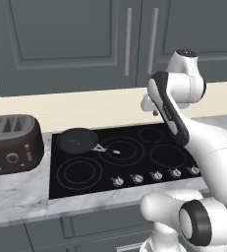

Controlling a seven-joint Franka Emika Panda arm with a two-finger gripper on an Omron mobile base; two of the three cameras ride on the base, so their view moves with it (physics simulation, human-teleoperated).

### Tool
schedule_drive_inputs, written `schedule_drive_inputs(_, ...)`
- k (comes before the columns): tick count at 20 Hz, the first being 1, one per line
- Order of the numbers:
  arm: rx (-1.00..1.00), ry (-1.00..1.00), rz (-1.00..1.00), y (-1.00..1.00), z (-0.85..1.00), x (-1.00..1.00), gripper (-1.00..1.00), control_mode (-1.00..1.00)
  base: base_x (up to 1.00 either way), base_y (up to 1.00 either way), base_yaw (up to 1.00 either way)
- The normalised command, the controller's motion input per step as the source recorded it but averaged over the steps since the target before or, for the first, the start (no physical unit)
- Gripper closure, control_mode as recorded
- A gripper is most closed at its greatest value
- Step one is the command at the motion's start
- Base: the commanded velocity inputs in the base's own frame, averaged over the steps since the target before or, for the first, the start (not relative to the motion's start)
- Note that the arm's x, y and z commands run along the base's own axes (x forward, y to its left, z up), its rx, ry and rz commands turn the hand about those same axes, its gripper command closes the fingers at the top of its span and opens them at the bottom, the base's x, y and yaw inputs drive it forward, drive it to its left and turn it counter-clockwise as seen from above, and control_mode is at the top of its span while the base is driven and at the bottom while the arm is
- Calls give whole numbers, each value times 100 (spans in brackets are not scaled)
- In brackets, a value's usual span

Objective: Turn off the rear left burner of the stove.

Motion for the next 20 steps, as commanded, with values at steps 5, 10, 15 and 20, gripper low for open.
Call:
schedule_drive_inputs(5, 0, 0, 1, 0, -3, -30, -100, -100, 0, 0, 0)
schedule_drive_inputs(10, -9, 0, 3, 4, -33, -44, -100, -100, 0, 0, 0)
schedule_drive_inputs(15, -12, 1, 1, 15, -42, -20, -100, -100, 0, 0, 0)
schedule_drive_inputs(20, -10, 5, 3, 13, -44, 0, -100, -100, 0, 0, 0)
